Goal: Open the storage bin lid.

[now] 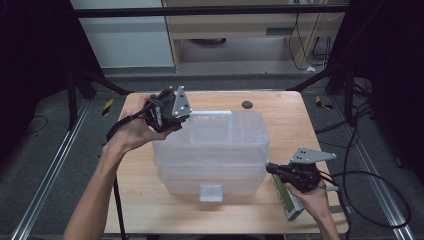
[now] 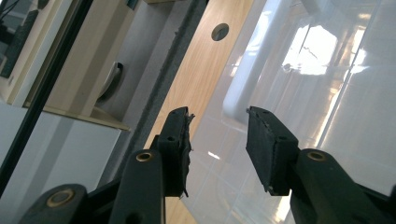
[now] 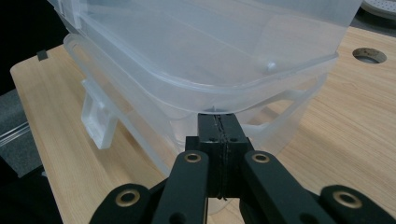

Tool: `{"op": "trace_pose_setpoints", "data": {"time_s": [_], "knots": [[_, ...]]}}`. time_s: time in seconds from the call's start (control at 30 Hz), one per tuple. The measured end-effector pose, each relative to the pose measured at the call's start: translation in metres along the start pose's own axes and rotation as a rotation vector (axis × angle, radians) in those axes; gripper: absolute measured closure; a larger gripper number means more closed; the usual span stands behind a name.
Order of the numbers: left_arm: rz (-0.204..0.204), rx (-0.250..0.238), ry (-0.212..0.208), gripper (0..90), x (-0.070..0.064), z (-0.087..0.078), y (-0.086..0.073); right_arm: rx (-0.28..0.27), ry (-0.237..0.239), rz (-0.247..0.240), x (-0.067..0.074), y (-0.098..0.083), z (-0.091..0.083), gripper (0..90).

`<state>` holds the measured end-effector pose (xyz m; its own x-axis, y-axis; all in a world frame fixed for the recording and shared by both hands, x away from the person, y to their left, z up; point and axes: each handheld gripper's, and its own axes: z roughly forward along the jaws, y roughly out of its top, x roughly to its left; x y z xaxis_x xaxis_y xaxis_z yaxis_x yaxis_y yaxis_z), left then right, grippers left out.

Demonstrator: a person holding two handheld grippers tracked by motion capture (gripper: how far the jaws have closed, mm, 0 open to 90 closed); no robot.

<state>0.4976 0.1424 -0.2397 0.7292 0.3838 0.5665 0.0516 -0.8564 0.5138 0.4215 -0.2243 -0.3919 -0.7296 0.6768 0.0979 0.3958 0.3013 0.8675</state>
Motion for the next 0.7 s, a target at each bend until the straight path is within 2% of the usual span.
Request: {"op": "trace_pose_setpoints", "data": {"time_s": [0.03,0.1,0.17,0.27,0.3,0.33,0.4,0.53,0.57,0.7], "knots": [[0.0,0.0,0.0,59.1,0.0,0.0,0.0,0.0,-0.001,-0.002,0.0,0.0,0.0,90.0],[-0.046,-0.029,0.023,59.2,0.001,-0.008,-0.011,-0.003,-0.002,-0.003,0.0,0.001,0.0,90.0],[-0.06,-0.036,0.026,59.2,0.001,-0.011,-0.014,-0.004,-0.001,-0.001,0.0,0.002,-0.001,90.0],[-0.121,-0.072,0.05,57.8,0.001,-0.021,-0.026,-0.007,-0.002,0.0,-0.001,0.002,-0.001,90.0],[-0.121,-0.072,0.05,56.6,0.001,-0.021,-0.026,-0.008,-0.002,0.0,-0.001,0.002,-0.001,90.0],[-0.144,-0.085,0.068,56.0,-0.001,-0.025,-0.033,-0.008,-0.001,0.001,-0.001,0.002,-0.001,90.0],[-0.161,-0.089,0.096,55.4,-0.004,-0.029,-0.04,-0.008,-0.001,-0.003,-0.001,0.003,-0.001,90.0],[-0.207,-0.12,0.124,51.4,-0.009,-0.039,-0.058,-0.012,-0.003,-0.002,-0.001,0.005,-0.001,90.0],[-0.207,-0.12,0.124,50.1,-0.009,-0.039,-0.058,-0.012,-0.003,-0.002,-0.001,0.005,-0.001,90.0],[-0.259,-0.138,0.153,48.1,-0.015,-0.044,-0.077,-0.013,-0.003,-0.002,-0.002,0.005,-0.002,90.0]]}}
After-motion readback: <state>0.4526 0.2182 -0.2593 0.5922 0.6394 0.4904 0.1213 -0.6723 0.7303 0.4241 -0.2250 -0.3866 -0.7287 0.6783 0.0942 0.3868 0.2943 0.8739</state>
